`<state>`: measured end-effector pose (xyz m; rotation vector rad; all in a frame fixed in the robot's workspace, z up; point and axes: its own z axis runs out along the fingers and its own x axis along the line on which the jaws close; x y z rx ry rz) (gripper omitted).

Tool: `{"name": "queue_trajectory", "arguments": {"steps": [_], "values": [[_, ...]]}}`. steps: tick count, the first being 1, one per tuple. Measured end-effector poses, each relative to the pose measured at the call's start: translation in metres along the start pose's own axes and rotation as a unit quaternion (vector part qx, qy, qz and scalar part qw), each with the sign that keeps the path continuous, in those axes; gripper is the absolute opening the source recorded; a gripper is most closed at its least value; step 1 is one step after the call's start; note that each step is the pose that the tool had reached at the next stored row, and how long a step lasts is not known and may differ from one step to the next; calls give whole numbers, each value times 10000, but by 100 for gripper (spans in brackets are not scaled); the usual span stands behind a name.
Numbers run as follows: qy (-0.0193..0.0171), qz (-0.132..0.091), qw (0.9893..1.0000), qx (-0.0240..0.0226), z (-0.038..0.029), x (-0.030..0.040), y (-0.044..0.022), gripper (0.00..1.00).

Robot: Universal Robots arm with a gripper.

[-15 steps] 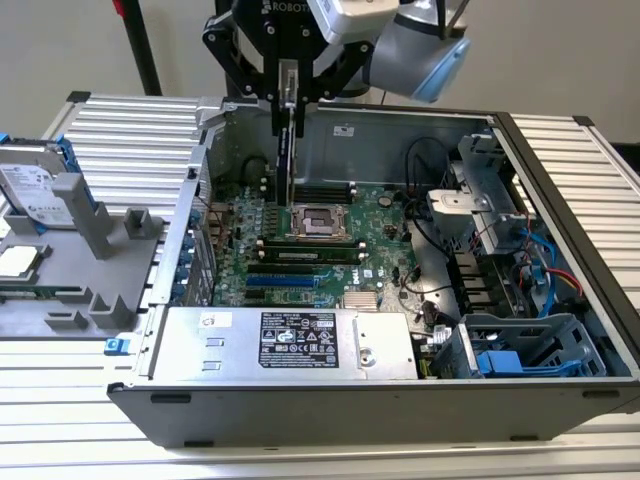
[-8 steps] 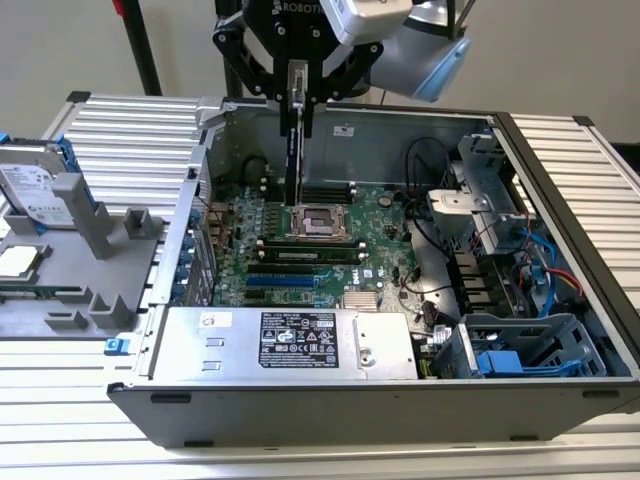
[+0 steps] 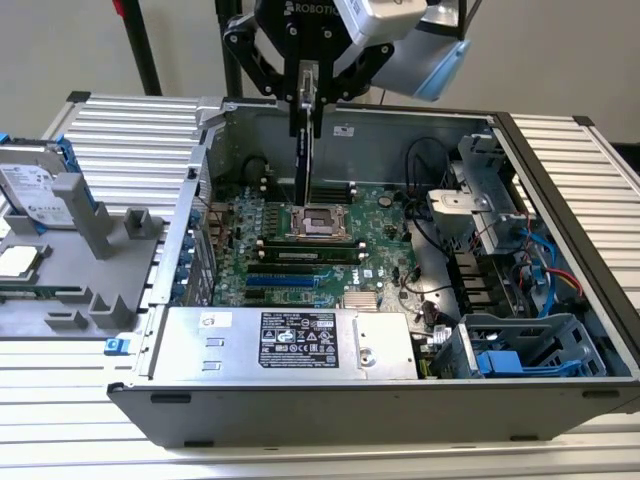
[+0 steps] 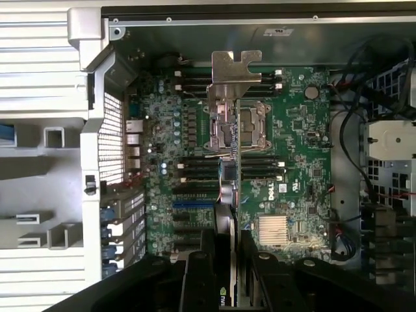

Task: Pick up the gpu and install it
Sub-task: 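Pick up the gpu and move the gpu toward the slot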

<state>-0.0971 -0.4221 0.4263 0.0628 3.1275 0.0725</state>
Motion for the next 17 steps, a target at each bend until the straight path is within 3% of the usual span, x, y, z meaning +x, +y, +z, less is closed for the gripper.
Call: {"name": "queue_trajectory", "arguments": {"steps": [10,17], "values": [[0,0,10000,0,1,-99,4,0],[0,0,10000,0,1,-108,4,0]]}}
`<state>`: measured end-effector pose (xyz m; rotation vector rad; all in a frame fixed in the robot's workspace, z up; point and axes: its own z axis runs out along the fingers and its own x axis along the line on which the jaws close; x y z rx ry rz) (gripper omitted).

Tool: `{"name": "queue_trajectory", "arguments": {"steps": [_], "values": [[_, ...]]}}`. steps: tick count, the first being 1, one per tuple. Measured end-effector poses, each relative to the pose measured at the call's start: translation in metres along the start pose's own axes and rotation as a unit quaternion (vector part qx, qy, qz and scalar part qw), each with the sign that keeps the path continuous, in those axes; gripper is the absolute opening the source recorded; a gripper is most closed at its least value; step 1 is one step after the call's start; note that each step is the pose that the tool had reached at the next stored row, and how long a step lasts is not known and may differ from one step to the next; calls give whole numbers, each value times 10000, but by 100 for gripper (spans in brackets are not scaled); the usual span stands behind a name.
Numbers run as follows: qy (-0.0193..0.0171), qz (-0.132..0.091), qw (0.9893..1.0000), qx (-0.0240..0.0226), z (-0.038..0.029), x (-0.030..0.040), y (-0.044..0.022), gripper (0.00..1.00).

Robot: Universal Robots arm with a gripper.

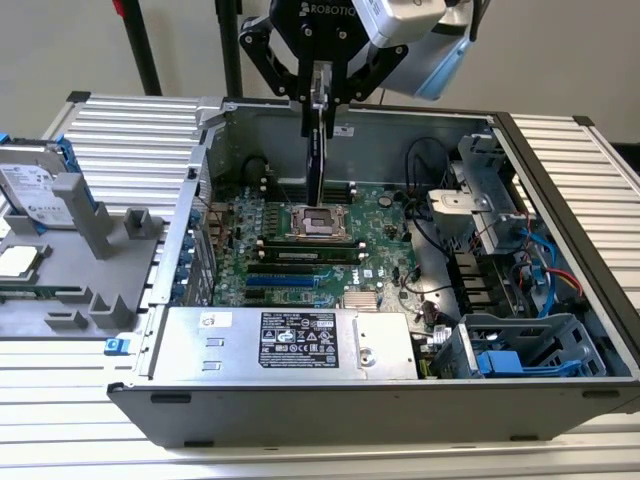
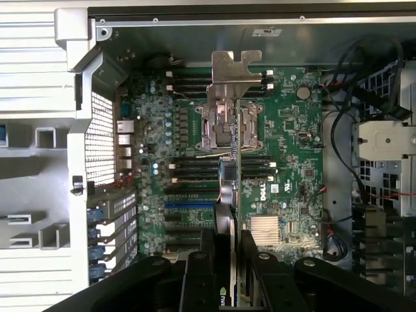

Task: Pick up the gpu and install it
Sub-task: 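Pick up the gpu and move the gpu toward the slot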

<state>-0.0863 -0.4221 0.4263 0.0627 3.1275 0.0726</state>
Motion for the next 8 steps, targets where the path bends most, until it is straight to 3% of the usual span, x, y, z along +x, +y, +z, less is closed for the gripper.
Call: {"name": "queue_trajectory", "arguments": {"steps": [8], "values": [[1,-24,10000,0,0,-6,0,0]]}}
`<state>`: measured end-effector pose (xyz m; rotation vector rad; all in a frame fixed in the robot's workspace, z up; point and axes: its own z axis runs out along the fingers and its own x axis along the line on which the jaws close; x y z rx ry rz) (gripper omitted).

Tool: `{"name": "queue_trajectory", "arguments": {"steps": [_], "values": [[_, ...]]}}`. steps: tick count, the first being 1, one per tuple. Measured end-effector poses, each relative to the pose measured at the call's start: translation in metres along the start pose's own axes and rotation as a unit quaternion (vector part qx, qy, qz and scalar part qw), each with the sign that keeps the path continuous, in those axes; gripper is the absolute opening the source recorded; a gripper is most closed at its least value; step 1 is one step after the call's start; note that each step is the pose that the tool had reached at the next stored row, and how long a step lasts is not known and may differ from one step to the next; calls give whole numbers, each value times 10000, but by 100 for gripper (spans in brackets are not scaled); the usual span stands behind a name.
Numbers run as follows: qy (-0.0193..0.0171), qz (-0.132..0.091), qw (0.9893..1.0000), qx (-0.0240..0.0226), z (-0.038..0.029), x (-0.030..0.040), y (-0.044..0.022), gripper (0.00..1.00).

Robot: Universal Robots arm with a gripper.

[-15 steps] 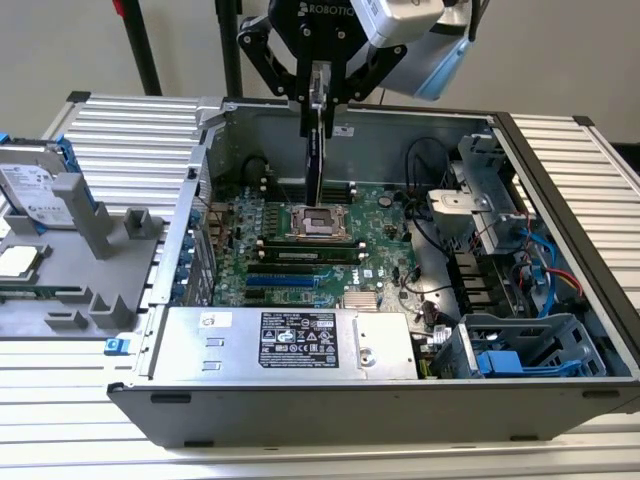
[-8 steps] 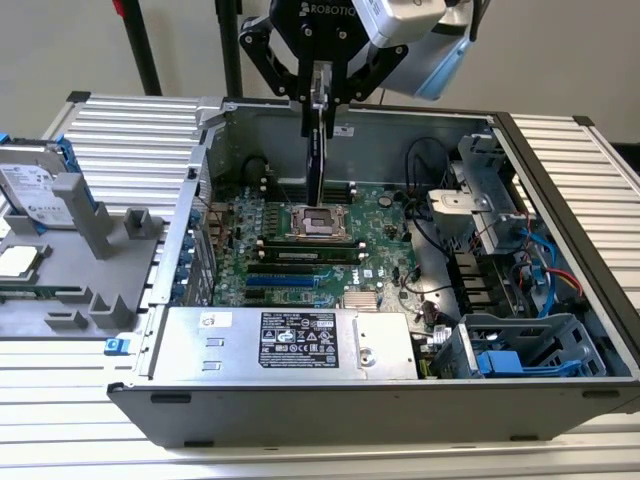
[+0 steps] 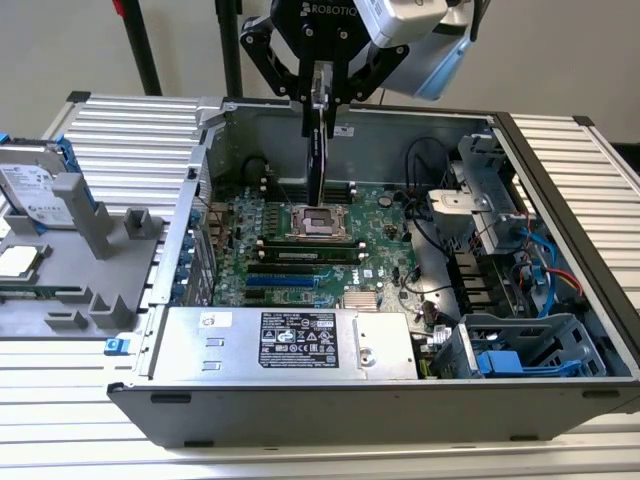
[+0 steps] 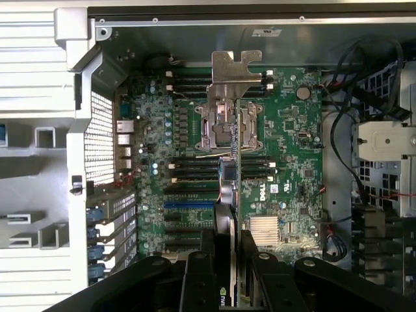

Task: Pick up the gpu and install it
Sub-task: 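Pick up the gpu and move the gpu toward the slot, then insert the gpu into the slot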

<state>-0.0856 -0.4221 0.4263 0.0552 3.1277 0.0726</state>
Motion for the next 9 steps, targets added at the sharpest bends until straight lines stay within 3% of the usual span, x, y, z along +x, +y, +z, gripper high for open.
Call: {"name": "queue_trajectory", "arguments": {"steps": [9], "values": [[1,-9,10000,0,0,0,0,0]]}}
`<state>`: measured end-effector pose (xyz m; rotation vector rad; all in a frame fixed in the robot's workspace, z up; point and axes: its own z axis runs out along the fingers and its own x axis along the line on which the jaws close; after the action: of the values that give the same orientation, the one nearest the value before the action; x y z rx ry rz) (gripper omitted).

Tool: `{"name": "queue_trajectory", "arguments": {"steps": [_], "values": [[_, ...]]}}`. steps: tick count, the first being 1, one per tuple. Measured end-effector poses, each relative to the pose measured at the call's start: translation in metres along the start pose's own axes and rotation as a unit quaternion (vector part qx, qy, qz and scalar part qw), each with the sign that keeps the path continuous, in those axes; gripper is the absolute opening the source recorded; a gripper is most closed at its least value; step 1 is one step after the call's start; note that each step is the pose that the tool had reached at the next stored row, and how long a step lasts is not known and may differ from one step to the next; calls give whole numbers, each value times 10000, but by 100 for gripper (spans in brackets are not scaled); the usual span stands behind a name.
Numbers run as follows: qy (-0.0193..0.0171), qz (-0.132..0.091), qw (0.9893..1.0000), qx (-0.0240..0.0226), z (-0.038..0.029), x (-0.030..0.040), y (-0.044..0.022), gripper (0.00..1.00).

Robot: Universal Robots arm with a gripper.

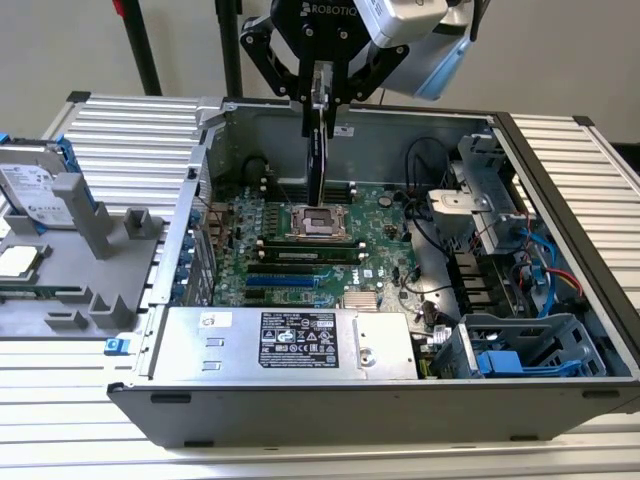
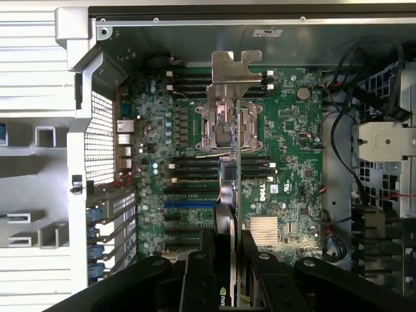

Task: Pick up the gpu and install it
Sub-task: 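Insert the gpu into the slot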

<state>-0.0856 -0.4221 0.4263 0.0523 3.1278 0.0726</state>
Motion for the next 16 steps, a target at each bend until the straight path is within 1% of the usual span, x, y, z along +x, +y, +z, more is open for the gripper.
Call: {"name": "queue_trajectory", "arguments": {"steps": [16], "values": [[3,-66,10000,-1,0,0,0,0]]}}
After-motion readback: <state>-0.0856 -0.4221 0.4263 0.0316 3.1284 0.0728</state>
